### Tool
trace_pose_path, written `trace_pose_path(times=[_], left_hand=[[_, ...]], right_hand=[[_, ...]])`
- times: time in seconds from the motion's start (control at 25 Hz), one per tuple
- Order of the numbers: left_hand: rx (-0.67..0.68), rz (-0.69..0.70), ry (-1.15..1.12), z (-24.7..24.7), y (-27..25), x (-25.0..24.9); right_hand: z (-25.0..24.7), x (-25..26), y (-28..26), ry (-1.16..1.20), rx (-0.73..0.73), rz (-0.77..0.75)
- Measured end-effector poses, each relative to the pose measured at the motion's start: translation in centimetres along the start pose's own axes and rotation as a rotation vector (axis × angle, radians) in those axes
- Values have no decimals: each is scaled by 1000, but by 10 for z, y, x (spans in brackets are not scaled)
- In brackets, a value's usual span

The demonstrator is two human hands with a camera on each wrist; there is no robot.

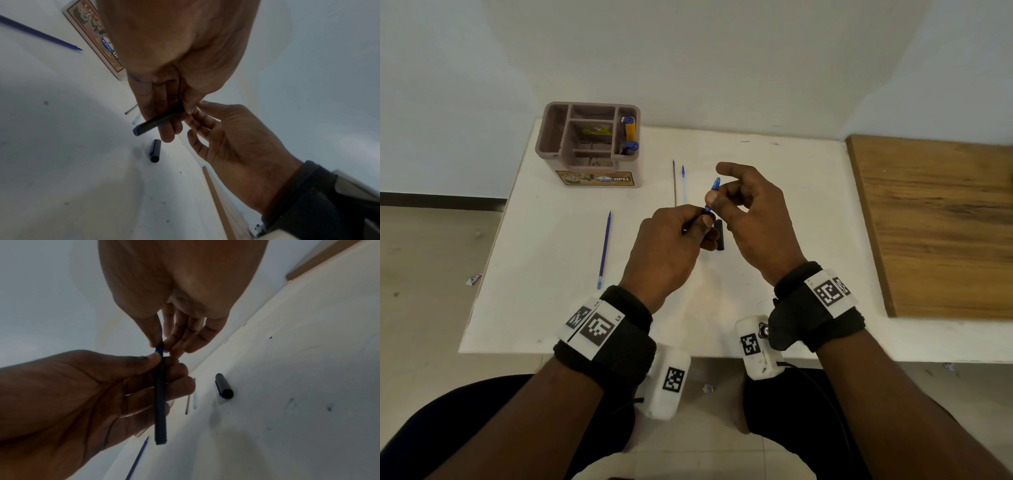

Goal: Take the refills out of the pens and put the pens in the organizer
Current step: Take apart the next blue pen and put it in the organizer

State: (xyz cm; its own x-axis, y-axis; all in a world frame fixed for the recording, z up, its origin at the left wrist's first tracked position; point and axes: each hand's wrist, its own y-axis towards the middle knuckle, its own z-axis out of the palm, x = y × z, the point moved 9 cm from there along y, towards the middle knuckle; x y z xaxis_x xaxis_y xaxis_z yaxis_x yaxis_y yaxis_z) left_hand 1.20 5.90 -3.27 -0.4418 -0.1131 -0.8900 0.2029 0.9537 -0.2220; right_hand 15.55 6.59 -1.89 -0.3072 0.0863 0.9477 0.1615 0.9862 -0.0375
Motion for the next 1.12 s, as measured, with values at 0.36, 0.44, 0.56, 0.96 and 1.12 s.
trace_pose_path(times=[0.36,0.44,0.56,0.96,1.12], left_hand=[[4,-7,-8,1,-1,2],[7,-10,-9,1,-1,1],[17,-22,-14,3,-1,1],[6,-43,-35,3,0,0],[4,-34,-41,4,-1,0]], right_hand=[[-2,-2,1,-20,-27,33],[-3,-1,0,-10,-18,21],[-1,-2,1,31,4,40],[-12,3,3,-27,-90,-10],[-13,6,2,-25,-95,-22]])
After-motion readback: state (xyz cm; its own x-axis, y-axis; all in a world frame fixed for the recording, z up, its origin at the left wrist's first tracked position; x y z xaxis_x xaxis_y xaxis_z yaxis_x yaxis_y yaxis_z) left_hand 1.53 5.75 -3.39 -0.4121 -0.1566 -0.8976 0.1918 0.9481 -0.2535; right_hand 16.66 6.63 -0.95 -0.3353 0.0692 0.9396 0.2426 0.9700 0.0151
